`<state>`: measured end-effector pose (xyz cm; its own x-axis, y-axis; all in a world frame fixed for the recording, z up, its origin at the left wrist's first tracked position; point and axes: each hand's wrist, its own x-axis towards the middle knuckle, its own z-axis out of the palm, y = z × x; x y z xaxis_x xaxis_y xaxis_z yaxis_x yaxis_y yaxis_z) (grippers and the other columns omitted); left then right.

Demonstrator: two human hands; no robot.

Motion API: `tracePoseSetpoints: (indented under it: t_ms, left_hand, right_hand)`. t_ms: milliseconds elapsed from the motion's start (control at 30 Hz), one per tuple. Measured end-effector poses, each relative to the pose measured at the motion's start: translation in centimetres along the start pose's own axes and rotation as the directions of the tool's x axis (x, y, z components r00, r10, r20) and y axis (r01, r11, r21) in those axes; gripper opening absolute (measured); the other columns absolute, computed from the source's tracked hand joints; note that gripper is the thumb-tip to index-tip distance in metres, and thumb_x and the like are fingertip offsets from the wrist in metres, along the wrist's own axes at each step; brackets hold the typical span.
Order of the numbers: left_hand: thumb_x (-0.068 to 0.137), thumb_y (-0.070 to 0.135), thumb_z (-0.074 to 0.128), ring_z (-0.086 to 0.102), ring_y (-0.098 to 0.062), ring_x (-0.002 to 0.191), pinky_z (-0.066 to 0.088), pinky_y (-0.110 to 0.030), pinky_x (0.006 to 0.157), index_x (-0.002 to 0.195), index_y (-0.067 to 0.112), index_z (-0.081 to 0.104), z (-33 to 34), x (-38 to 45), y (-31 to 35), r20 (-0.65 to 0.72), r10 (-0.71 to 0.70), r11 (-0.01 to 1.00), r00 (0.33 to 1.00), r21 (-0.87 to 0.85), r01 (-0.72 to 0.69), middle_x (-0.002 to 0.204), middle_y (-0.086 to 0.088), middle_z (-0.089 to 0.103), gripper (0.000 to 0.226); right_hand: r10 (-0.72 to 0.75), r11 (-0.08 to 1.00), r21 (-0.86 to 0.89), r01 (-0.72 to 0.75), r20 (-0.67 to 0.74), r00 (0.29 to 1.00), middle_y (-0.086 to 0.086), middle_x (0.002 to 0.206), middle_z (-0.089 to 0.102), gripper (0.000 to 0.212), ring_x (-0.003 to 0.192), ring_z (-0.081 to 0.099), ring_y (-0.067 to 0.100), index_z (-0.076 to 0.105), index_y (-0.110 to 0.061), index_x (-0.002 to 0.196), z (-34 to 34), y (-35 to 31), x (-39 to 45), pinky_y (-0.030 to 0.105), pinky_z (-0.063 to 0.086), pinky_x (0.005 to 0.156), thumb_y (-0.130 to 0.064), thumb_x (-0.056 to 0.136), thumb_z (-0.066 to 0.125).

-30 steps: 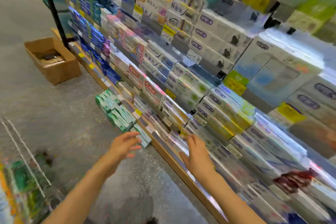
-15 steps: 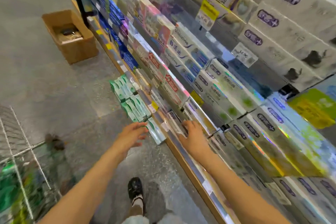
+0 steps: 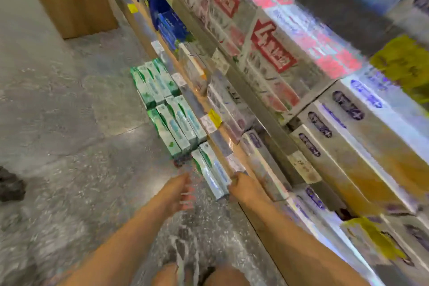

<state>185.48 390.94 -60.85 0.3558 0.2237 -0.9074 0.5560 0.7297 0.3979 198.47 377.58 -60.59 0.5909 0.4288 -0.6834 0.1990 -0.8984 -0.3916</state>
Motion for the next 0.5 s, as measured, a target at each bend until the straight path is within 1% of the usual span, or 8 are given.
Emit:
tracePoseSetpoints:
  t_ms: [67, 133, 167, 200, 233, 267, 433, 500]
  left_hand:
    - [0.1, 0.031, 0.042, 0.048, -0.024, 0.056, 0.046, -0.033, 0.05, 0.08, 0.011, 0.046, 0.4, 6.4, -1.5, 0.004, -0.048, 0.987, 0.999, -0.151, 0.048, 0.069, -0.011, 0.051, 0.029]
    - [0.101, 0.034, 0.04, 0.047, -0.026, 0.055, 0.05, -0.041, 0.058, 0.081, 0.006, 0.045, 1.5, 11.5, -2.3, 0.033, -0.054, 0.981, 0.998, -0.184, 0.06, 0.069, -0.016, 0.048, 0.035]
    - [0.101, 0.036, 0.039, 0.053, -0.033, 0.068, 0.05, -0.047, 0.075, 0.093, -0.001, 0.05, 2.1, 13.7, -2.4, 0.046, -0.059, 0.986, 0.997, -0.153, 0.065, 0.082, -0.024, 0.052, 0.039]
    - [0.101, 0.037, 0.037, 0.056, -0.044, 0.093, 0.043, -0.05, 0.094, 0.115, -0.007, 0.049, 2.8, 15.5, -2.3, 0.047, -0.068, 0.99, 0.997, -0.117, 0.074, 0.108, -0.033, 0.053, 0.047]
    - [0.102, 0.037, 0.035, 0.045, -0.049, 0.119, 0.034, -0.05, 0.105, 0.135, -0.007, 0.038, 3.5, 17.0, -1.9, 0.053, -0.056, 0.992, 0.997, -0.109, 0.062, 0.135, -0.035, 0.041, 0.055]
    - [0.103, 0.037, 0.033, 0.034, -0.045, 0.132, 0.031, -0.049, 0.108, 0.144, -0.003, 0.028, 3.9, 18.4, -1.4, 0.042, -0.019, 0.994, 0.999, -0.106, 0.023, 0.148, -0.028, 0.03, 0.057]
    - [0.101, 0.042, 0.033, 0.047, -0.034, 0.124, 0.044, -0.044, 0.095, 0.138, 0.006, 0.043, 5.2, 25.4, -1.3, -0.052, 0.03, 0.984, 0.998, -0.176, -0.038, 0.135, -0.011, 0.048, 0.052]
    - [0.102, 0.04, 0.03, 0.041, -0.033, 0.13, 0.039, -0.042, 0.1, 0.144, 0.006, 0.034, 5.7, 25.9, -2.0, -0.052, 0.024, 0.975, 0.998, -0.221, -0.035, 0.145, -0.015, 0.039, 0.054]
  right_hand:
    - [-0.02, 1.0, 0.017, 0.021, -0.049, 0.999, 0.007, 0.088, 0.059, 0.04, 0.073, 0.054, 0.01, 0.046, 0.002, 0.13, 3.1, 1.8, 5.3, 0.01, 0.04, 0.055, -0.008, 0.092, 0.053]
    - [-0.058, 0.998, 0.023, 0.061, -0.094, 0.994, 0.016, 0.119, 0.058, 0.047, 0.097, 0.058, 0.022, 0.04, -0.001, 0.137, 5.7, 2.5, 9.8, 0.02, 0.041, 0.072, -0.013, 0.094, 0.053]
    - [-0.077, 0.997, 0.015, 0.079, -0.117, 0.99, 0.018, 0.127, 0.053, 0.049, 0.102, 0.056, 0.025, 0.038, -0.003, 0.139, 6.8, 2.8, 11.6, 0.025, 0.041, 0.075, -0.017, 0.094, 0.052]
    - [-0.101, 0.995, -0.014, 0.1, -0.148, 0.984, 0.018, 0.131, 0.05, 0.05, 0.107, 0.054, 0.027, 0.036, -0.004, 0.14, 7.7, 3.0, 13.1, 0.03, 0.042, 0.078, -0.021, 0.095, 0.052]
    - [-0.138, 0.989, -0.084, 0.123, -0.198, 0.971, 0.018, 0.132, 0.048, 0.049, 0.113, 0.051, 0.029, 0.036, -0.005, 0.139, 8.6, 3.4, 14.7, 0.034, 0.042, 0.083, -0.023, 0.095, 0.05]
    - [-0.172, 0.976, -0.172, 0.133, -0.235, 0.957, 0.017, 0.132, 0.047, 0.047, 0.116, 0.048, 0.031, 0.036, -0.004, 0.136, 9.3, 3.6, 15.6, 0.036, 0.041, 0.089, -0.024, 0.096, 0.048]
    - [-0.188, 0.923, -0.38, 0.056, -0.319, 0.929, 0.014, 0.143, 0.033, 0.053, 0.124, 0.038, 0.029, 0.019, -0.003, 0.145, 14.0, 4.6, 19.4, 0.033, 0.033, 0.1, -0.017, 0.099, 0.042]
    - [-0.159, 0.905, -0.424, -0.026, -0.395, 0.905, 0.017, 0.14, 0.039, 0.06, 0.119, 0.042, 0.032, 0.027, 0.0, 0.143, 15.5, 4.7, 20.4, 0.037, 0.036, 0.099, -0.019, 0.092, 0.054]
